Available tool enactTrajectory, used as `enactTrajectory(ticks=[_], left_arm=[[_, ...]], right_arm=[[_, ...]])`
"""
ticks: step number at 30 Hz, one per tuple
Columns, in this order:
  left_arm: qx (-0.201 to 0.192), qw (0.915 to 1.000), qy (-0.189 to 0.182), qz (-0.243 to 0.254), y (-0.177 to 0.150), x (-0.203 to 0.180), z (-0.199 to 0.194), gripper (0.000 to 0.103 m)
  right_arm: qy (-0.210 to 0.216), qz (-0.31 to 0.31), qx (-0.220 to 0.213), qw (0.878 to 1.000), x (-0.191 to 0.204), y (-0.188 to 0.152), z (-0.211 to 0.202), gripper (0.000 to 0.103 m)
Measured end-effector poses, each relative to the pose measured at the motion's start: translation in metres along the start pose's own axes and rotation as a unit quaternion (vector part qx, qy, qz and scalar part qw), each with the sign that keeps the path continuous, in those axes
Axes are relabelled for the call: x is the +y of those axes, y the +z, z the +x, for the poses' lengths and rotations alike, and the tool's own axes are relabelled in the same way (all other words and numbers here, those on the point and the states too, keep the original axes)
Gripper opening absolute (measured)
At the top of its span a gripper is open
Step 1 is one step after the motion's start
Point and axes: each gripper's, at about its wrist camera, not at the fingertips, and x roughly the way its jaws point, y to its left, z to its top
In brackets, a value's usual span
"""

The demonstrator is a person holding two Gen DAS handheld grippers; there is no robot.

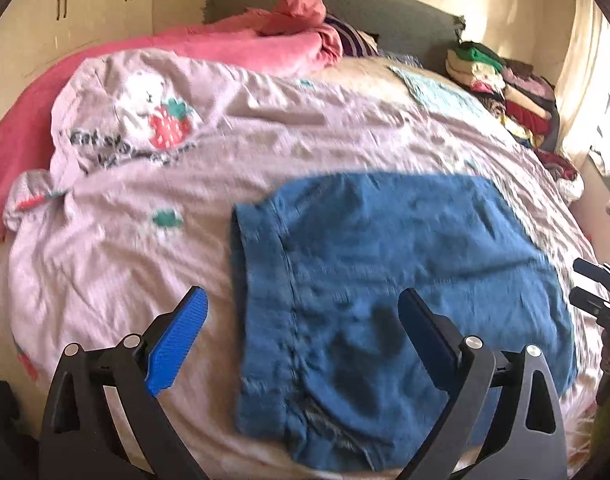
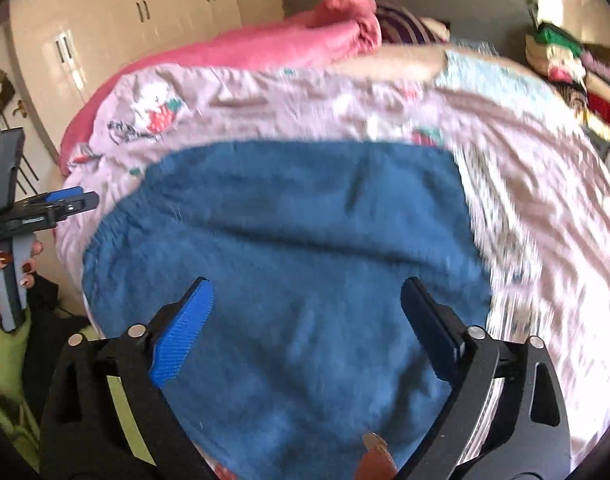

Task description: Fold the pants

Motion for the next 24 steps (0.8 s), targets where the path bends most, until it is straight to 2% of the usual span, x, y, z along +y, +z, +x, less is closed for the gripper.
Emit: enactTrajectory(ticks=[6,10,16,24], left_arm=[[-0.022,0.9997,0.009,0.005,0.035,0.008,0.007,0.096],[-0.020,0.9997,0.012,0.007,0.050,0.016,0.021,0.096],[0.002,0.9991,0.041,0.003,0.060,0.034,0.052,0.096],[0.014,0.9989,0.044,-0.004,0.053,0.055,0.083,0.096]], right_arm=[[0.020,-0.020,-0.031,0.999,0.015,0.048,0.010,0.093],[0.042,-0.035,-0.030,0.998,0.025,0.073,0.030,0.094],[0.045,-0.056,0.019,0.997,0.041,0.098,0.091,0.094],[0.025,-0.120,0.062,0.990,0.061,0.117,0.157,0.094]])
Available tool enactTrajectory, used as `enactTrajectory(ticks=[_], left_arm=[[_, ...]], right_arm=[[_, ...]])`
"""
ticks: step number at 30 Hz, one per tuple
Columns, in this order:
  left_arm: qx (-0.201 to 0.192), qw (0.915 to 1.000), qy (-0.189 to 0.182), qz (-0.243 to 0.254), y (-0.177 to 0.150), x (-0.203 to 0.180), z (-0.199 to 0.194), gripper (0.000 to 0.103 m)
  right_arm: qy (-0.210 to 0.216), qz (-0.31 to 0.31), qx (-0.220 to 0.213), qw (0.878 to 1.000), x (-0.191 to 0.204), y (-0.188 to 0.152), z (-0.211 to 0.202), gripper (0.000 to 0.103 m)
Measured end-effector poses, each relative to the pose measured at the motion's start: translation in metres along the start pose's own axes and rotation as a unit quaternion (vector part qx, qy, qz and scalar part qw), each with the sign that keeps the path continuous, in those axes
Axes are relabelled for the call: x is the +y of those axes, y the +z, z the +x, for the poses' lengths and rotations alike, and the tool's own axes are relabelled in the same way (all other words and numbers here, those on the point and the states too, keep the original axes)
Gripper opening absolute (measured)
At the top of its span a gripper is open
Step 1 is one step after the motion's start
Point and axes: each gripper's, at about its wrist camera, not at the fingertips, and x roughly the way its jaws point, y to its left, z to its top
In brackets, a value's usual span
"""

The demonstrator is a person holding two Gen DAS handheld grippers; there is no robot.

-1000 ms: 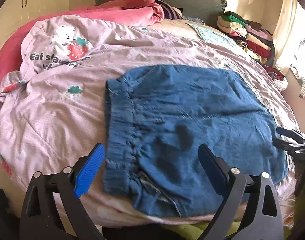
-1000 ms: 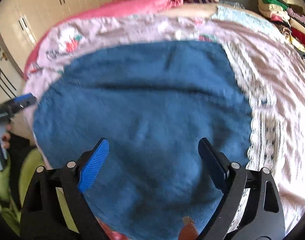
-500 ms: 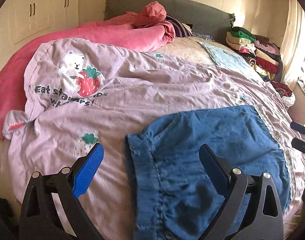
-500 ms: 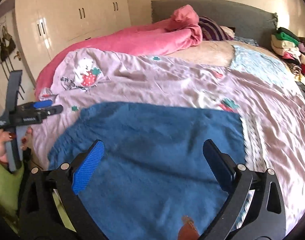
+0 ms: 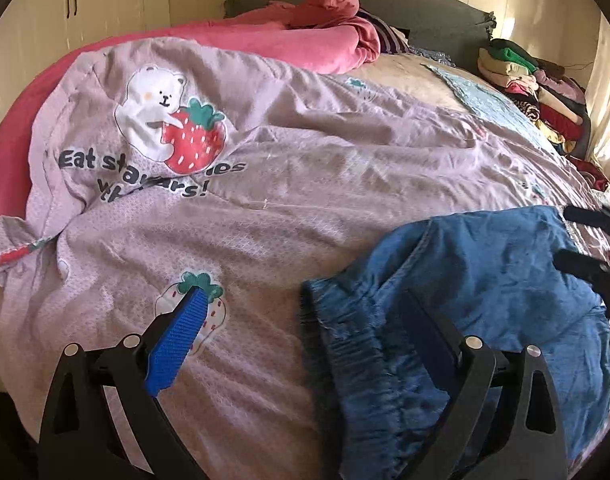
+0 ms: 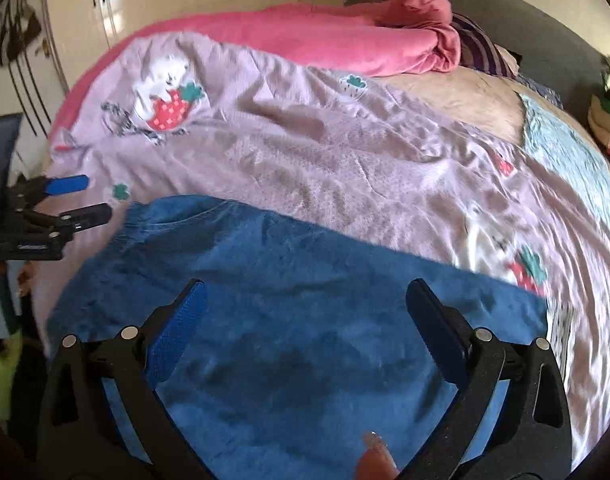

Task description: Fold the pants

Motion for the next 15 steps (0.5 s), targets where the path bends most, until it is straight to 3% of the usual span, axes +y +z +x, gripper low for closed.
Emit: enactTrajectory(ticks=[11,15], left_arm=[[0.025,0.9996,-0.011,0.006,-0.004,-0.006,0.047,0.094],[0.040,0.9986,-0.035,0.006,-0.003,-0.008,0.064,0.078]], right_arm=[[-0.037,-0.096,0.055,0.993,0.007,0.023,0.069,0.094],[-0.043,-0.144,0.064,0.987,0.017,0.025,0.084,0.093]])
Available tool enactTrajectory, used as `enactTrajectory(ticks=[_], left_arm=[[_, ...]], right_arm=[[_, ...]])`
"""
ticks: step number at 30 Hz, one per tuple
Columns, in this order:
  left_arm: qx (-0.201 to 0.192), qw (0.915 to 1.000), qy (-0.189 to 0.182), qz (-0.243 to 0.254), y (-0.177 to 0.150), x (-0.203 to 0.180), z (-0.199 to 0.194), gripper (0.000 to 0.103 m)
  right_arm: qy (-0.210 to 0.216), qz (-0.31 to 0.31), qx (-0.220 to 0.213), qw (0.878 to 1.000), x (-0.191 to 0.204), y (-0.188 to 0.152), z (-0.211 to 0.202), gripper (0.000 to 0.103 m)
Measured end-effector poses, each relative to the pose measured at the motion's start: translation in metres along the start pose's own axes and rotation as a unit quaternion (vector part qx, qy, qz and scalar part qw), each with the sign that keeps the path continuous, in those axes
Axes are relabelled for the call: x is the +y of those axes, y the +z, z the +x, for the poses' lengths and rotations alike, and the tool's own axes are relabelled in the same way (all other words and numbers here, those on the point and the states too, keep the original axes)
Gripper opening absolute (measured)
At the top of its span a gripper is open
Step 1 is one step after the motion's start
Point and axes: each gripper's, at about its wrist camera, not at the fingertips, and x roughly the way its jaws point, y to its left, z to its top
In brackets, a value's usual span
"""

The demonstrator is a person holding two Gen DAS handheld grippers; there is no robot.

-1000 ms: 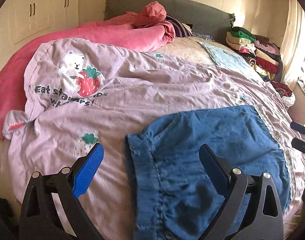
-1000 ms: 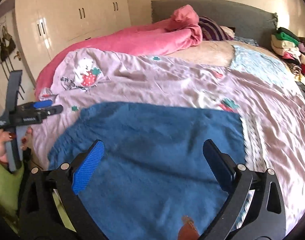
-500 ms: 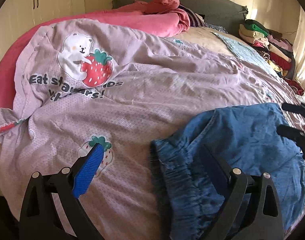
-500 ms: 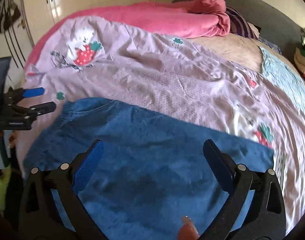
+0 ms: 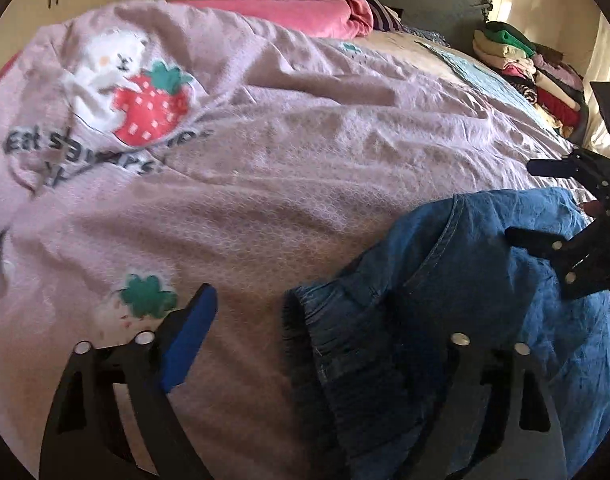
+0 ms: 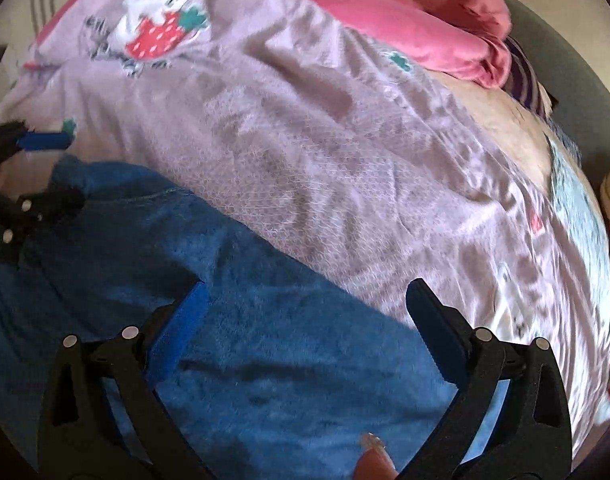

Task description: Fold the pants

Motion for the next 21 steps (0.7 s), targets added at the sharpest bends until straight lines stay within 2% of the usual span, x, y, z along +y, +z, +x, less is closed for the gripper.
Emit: enactTrajectory(ticks=[3,4,9,14,15,16,18,21], left_arm=[[-0.003,0.9998,-0.020,0.005,-0.001,-0.001,0.004,0.055],[-0.007,0.9993,-0.038,0.003,-0.001,-0.002,0.003,0.040],[-0.031,0.9987,-0.038,0.011,-0.002,-0.006,-0.013,0.034],[-0.061,0.9967,-0.047,0.025,-0.002,-0.011,-0.037,0.033],[-0.065,0.9964,-0.046,0.030,-0.003,-0.014,-0.040,0.033],[-0.066,0.9962,-0.046,0.033,-0.004,-0.015,-0.043,0.032],[-0.068,0.9960,-0.040,0.041,-0.005,-0.016,-0.046,0.032],[-0.070,0.9960,-0.039,0.038,-0.004,-0.012,-0.048,0.032]], right_arm=[[0.010,-0.027,0.005,1.000,0.006,0.005,0.006,0.086],[0.015,-0.035,0.006,0.999,0.007,0.007,0.007,0.082],[0.028,-0.074,0.010,0.997,0.017,0.014,0.010,0.067],[0.032,-0.081,0.009,0.996,0.023,0.013,0.012,0.058],[0.041,-0.074,0.006,0.996,0.023,0.012,0.012,0.052],[0.049,-0.070,0.005,0.996,0.025,0.011,0.011,0.041],[0.056,-0.066,-0.004,0.996,0.032,0.008,0.007,0.027],[0.056,-0.049,-0.019,0.997,0.039,0.002,-0.006,0.009]])
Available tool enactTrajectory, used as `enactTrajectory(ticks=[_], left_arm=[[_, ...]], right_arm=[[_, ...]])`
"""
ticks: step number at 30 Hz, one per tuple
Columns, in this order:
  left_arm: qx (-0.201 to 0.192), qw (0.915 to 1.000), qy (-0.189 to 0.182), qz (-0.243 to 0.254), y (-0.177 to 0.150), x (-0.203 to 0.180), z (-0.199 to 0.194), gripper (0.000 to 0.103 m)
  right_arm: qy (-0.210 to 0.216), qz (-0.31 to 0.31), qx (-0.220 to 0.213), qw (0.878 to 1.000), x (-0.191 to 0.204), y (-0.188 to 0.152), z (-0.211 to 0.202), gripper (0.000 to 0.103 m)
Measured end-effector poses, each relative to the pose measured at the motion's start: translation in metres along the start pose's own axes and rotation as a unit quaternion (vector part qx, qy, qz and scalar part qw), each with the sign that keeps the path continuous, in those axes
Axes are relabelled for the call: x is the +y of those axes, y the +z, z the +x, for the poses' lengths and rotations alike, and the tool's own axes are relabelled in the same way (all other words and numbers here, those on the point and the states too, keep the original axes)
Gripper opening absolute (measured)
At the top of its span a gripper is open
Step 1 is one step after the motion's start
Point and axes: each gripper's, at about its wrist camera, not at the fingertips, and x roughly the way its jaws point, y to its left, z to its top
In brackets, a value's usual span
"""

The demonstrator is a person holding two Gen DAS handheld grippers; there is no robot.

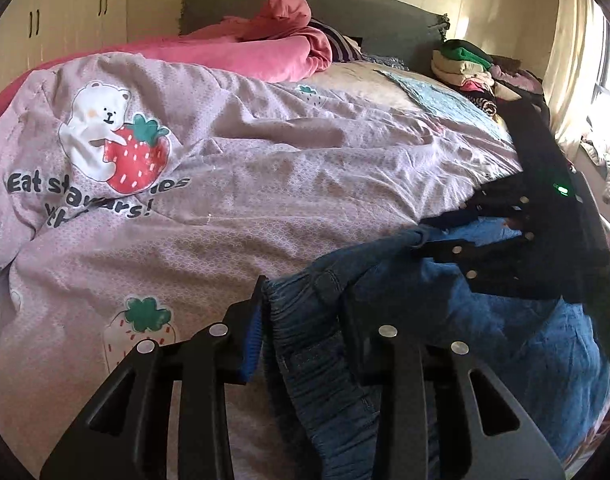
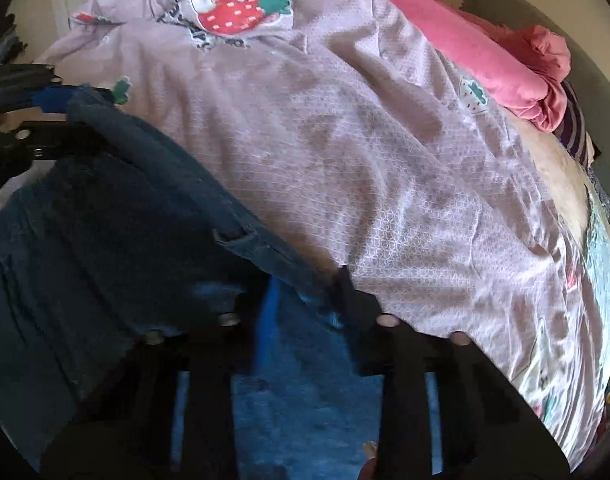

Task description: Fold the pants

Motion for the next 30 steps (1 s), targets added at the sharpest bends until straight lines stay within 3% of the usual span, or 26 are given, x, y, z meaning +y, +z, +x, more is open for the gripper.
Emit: enactTrajectory(ticks=[7,15,23,30], left_arm=[[-0.015,0.9997,-0.017,-0.005,-0.001,0.007,-0.024,0.032],[-0.047,0.9982,-0.026,0.027,-0.012,-0.016,-0.071,0.032],[-0.050,0.9956,-0.007,0.080,-0.056,-0.042,-0.111,0.033],[-0.017,0.9945,0.009,0.103,-0.100,-0.045,-0.129,0.033]], right_arm=[[-0.038,0.024,-0.057,0.997,0.022,-0.015,-0.058,0.004],[-0.042,0.051,-0.106,0.992,0.044,-0.042,-0.130,0.004],[0.003,0.064,-0.112,0.992,0.102,-0.093,-0.168,0.004],[0.046,0.074,-0.087,0.992,0.152,-0.124,-0.164,0.004]])
